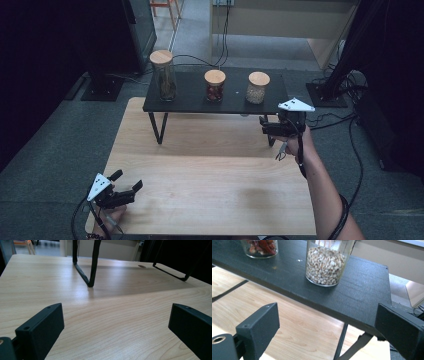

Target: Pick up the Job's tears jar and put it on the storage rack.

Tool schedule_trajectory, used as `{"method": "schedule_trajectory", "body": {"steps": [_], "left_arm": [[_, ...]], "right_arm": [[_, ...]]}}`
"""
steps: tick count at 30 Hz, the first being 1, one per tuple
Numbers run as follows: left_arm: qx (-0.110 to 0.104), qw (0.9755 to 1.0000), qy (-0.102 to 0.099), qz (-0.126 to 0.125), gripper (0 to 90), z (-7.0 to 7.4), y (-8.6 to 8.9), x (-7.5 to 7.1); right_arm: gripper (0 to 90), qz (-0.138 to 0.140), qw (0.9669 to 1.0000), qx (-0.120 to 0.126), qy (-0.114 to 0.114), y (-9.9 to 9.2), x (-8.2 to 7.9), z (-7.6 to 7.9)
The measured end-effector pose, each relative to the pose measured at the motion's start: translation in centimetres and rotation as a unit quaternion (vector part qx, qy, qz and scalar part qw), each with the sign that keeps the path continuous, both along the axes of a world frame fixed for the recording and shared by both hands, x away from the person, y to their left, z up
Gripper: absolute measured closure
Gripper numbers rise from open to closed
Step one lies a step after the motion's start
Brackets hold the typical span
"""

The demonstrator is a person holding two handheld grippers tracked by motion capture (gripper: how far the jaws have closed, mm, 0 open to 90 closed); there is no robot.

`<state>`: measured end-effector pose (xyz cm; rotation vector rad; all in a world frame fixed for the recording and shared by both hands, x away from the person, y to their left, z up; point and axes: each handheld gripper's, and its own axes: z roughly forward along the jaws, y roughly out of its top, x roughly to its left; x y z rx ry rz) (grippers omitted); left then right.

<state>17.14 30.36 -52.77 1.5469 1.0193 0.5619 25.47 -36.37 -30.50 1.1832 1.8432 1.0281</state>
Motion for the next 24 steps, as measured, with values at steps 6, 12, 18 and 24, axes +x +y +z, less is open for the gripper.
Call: {"method": "schedule_trajectory", "body": {"steps": [6,12,18,24], "left_arm": [[0.0,1.0,0.0,0.0,0.2,0.0,0.0,0.0],[0.001,1.0,0.0,0.0,0.2,0.0,-0.1,0.0],[0.003,1.0,0.0,0.0,0.2,0.0,-0.1,0.0],[0.003,1.0,0.0,0.0,0.2,0.0,-0.1,0.0]], "right_arm": [[5.6,0.002,1.0,-0.005,0.005,-0.2,-0.5,-0.6],[5.7,0.003,0.9999,-0.006,0.01,-0.4,-0.9,-1.2],[5.7,0.004,0.9998,-0.009,0.014,-0.7,-1.3,-1.8],[5.7,0.003,0.9998,-0.011,0.017,-1.1,-1.7,-2.4]]}}
